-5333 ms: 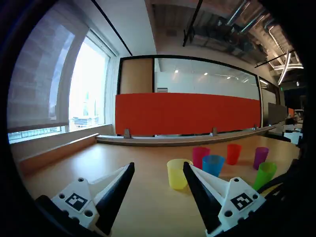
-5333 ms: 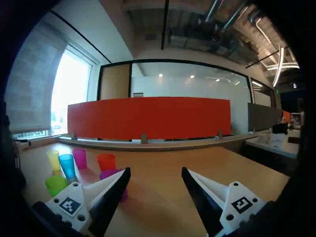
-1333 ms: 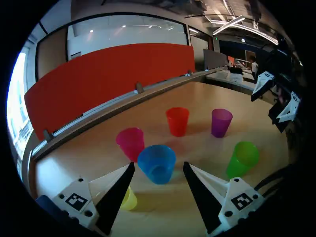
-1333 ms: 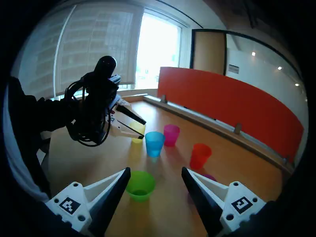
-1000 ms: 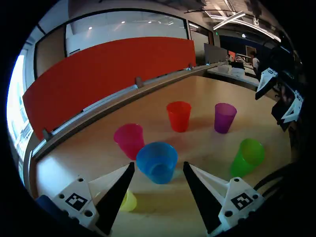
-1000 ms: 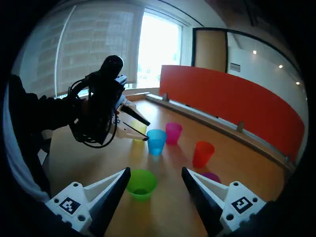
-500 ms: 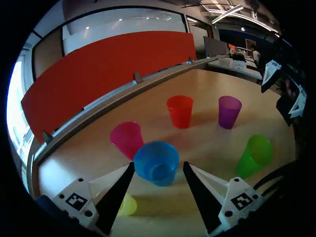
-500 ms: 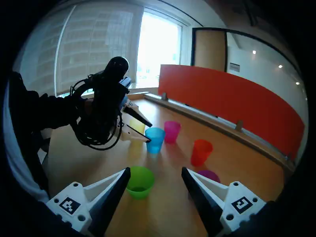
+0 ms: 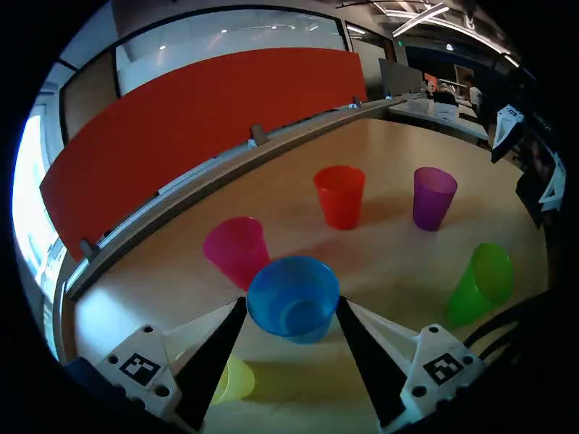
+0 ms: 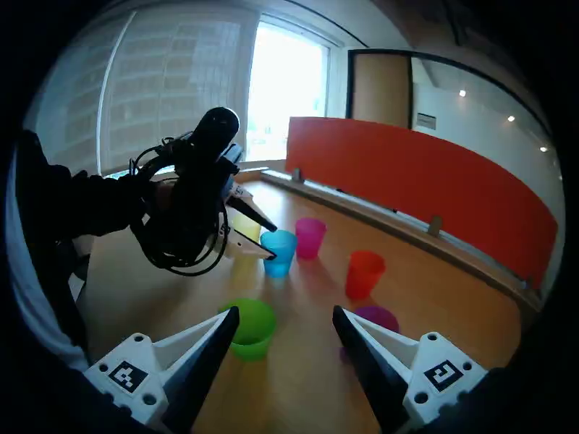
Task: Pour water
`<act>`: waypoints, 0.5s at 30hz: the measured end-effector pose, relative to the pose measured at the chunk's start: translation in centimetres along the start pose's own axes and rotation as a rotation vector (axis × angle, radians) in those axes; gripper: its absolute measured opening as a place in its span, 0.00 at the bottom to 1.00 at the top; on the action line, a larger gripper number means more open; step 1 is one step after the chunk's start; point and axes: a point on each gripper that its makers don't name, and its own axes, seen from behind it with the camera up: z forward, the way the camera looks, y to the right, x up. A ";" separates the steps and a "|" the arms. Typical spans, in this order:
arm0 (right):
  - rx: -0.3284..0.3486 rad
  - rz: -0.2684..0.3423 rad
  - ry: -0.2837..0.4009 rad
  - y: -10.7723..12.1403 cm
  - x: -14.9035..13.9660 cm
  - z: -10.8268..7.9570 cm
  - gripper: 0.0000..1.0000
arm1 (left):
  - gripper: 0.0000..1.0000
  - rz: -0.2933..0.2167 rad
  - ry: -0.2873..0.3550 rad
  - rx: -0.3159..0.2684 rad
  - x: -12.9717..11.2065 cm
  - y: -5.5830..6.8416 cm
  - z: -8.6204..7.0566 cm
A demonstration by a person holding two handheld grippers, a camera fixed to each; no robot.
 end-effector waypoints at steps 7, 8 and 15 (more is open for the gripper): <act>0.004 0.009 0.000 0.1 -0.3 0.1 1.00 | 0.92 -0.007 0.000 0.003 0.2 0.0 0.7; 0.004 0.010 0.000 0.1 -0.3 0.1 1.00 | 0.92 -0.009 0.000 0.003 0.2 0.0 0.7; 0.002 0.011 0.002 0.3 -0.4 0.0 1.00 | 0.92 -0.025 -0.003 0.004 0.2 0.0 1.1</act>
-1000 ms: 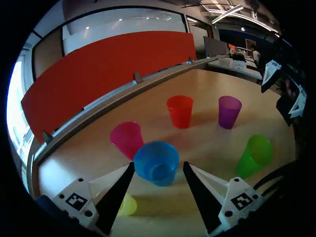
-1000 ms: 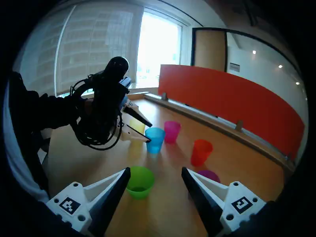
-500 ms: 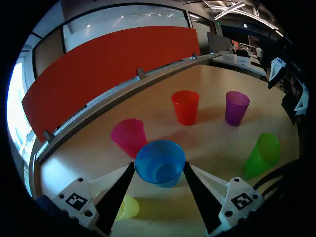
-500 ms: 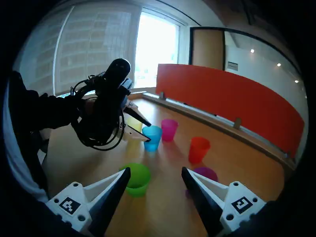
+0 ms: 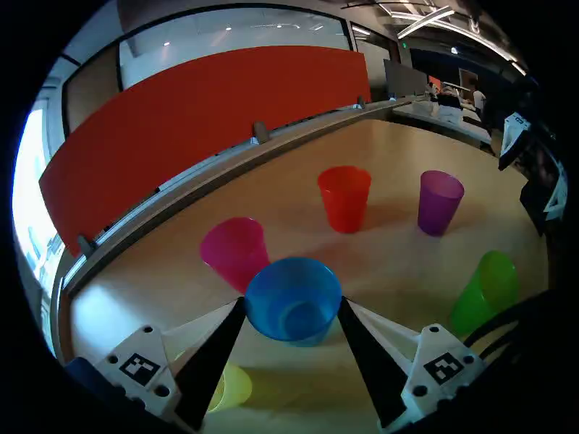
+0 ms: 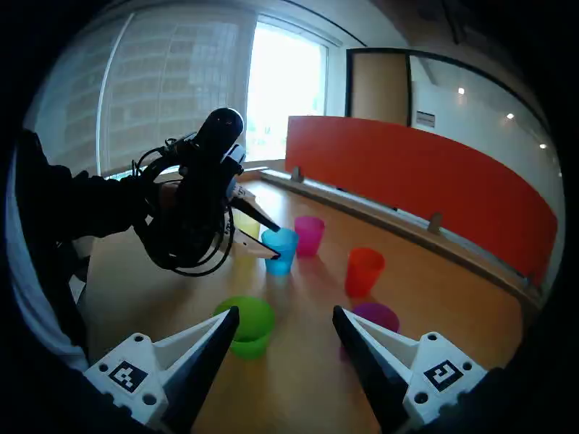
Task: Pour water
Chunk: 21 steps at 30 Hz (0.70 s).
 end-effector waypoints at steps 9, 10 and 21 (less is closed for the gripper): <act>-0.001 0.003 0.000 0.1 -0.1 -0.1 1.00 | 0.92 -0.022 0.003 0.004 0.1 -0.1 0.6; -0.002 0.004 0.000 0.1 -0.2 -0.1 1.00 | 0.92 -0.024 0.003 0.004 0.1 -0.1 0.6; -0.007 0.007 -0.003 0.3 -0.3 -0.2 1.00 | 0.93 -0.035 0.007 0.007 0.0 -0.1 1.1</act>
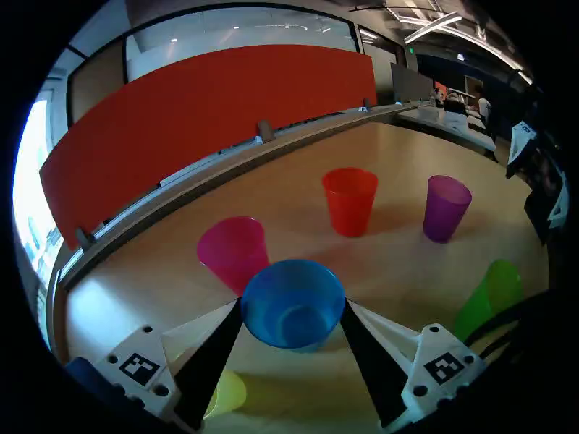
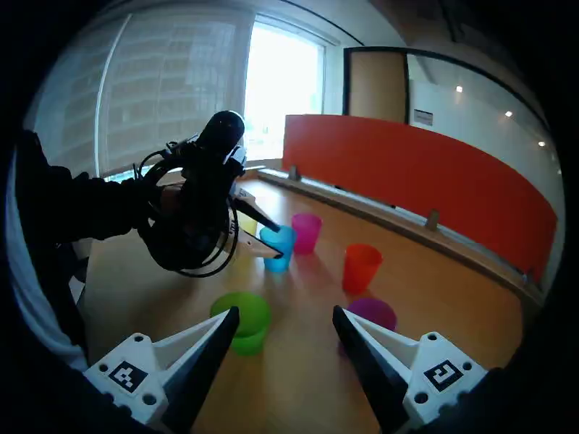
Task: Pour water
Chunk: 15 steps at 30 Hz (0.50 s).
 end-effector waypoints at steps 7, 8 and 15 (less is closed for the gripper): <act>-0.001 0.001 0.005 -0.1 0.0 -0.2 1.00 | 0.90 -0.023 0.007 -0.004 0.1 0.2 -0.3; -0.001 0.001 0.005 -0.1 0.0 -0.2 1.00 | 0.90 -0.028 0.009 -0.005 0.2 0.2 -0.4; -0.005 0.001 0.006 -0.2 0.0 -0.2 1.00 | 0.90 -0.042 0.038 -0.010 0.6 0.2 -1.1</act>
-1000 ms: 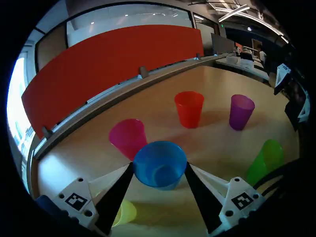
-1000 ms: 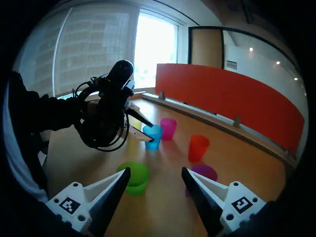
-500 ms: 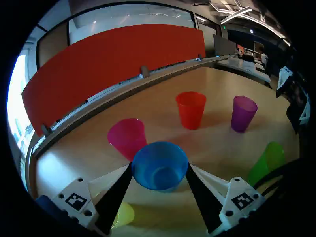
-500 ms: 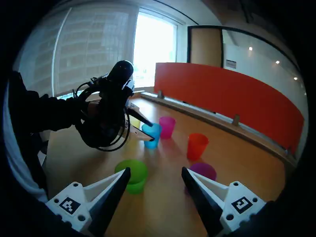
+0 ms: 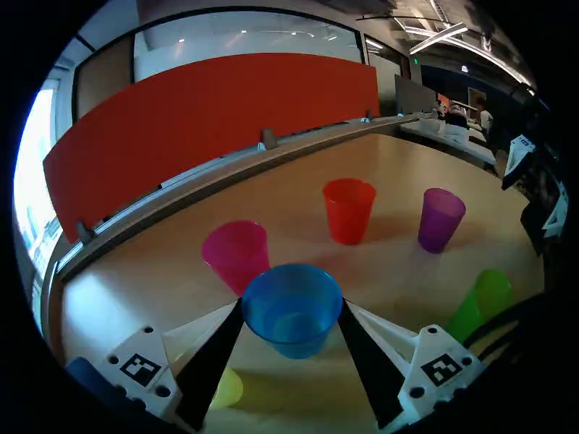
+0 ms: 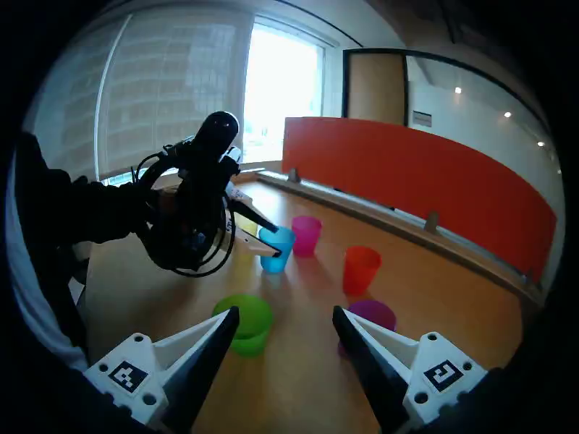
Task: Pour water
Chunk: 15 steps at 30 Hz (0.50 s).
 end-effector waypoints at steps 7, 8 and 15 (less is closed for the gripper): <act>0.001 -0.003 0.003 -0.2 0.3 0.0 1.00 | 0.89 -0.010 0.042 -0.002 1.1 0.2 -0.8; 0.001 -0.003 0.003 -0.2 0.3 0.0 1.00 | 0.89 -0.014 0.048 -0.003 1.2 0.2 -0.9; 0.003 -0.010 0.003 -0.4 0.6 -0.1 1.00 | 0.89 -0.024 0.085 -0.003 2.0 0.1 -2.2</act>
